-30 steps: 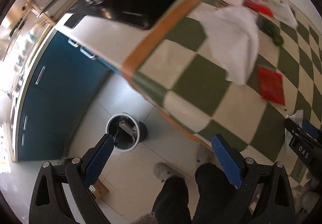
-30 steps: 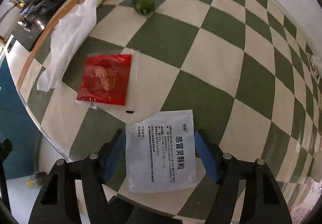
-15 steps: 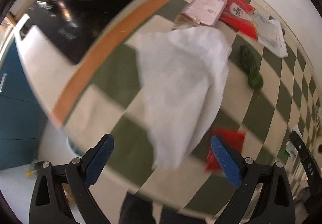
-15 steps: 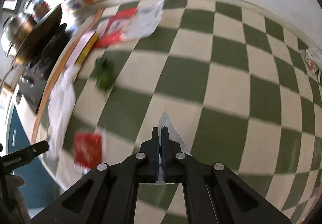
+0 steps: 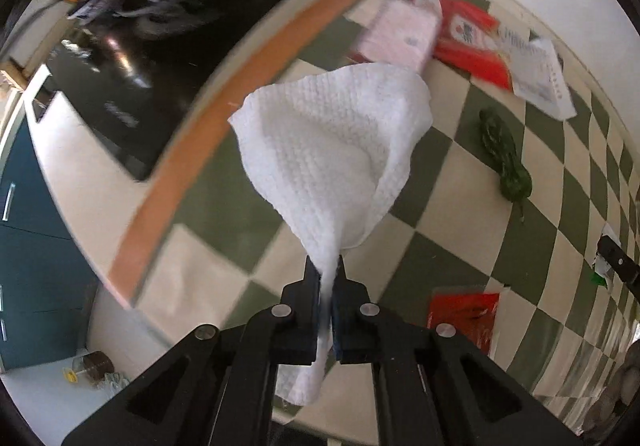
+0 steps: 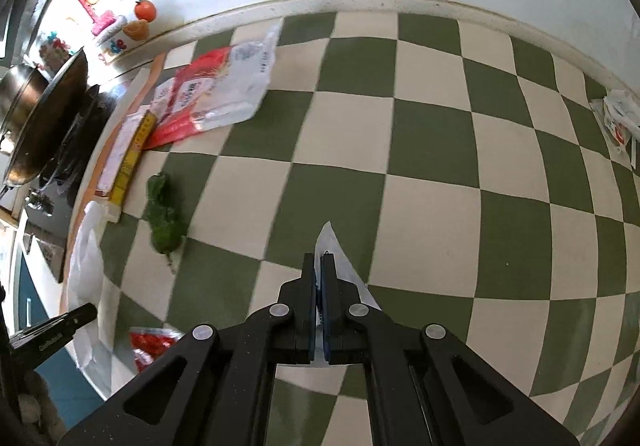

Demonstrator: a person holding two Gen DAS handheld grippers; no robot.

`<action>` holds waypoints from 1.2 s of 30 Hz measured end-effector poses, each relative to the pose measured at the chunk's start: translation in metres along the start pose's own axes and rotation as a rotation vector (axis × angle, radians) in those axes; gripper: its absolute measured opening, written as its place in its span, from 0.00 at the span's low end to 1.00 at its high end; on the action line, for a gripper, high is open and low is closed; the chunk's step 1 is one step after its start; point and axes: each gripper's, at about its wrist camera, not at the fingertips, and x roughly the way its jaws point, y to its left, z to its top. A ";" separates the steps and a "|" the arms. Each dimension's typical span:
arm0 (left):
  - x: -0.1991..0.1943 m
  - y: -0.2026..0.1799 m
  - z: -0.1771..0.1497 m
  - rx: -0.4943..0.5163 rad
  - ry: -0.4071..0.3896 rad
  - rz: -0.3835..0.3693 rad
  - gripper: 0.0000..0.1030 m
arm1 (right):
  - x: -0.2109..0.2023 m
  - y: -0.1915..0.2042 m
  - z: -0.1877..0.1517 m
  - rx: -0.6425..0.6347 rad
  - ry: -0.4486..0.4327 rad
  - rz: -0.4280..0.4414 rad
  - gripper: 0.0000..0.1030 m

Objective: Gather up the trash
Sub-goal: 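Grasp the white tissue with the left tool while the right tool grasps a white paper slip, then carry the tissue and slip to the bin and open both tools over it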

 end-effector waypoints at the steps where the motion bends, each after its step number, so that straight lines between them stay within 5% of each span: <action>1: -0.008 0.007 -0.001 -0.007 -0.015 0.007 0.02 | -0.004 0.005 0.000 -0.008 -0.003 0.015 0.01; 11: -0.083 0.119 -0.049 -0.163 -0.121 0.014 0.02 | -0.049 0.131 -0.017 -0.192 -0.004 0.250 0.01; 20: -0.067 0.267 -0.147 -0.458 -0.011 0.039 0.02 | -0.038 0.304 -0.117 -0.483 0.106 0.470 0.01; 28: 0.071 0.383 -0.232 -0.679 0.140 -0.045 0.03 | 0.065 0.411 -0.242 -0.649 0.248 0.528 0.01; 36: 0.287 0.456 -0.303 -0.822 0.310 -0.192 0.03 | 0.272 0.455 -0.382 -0.658 0.499 0.479 0.01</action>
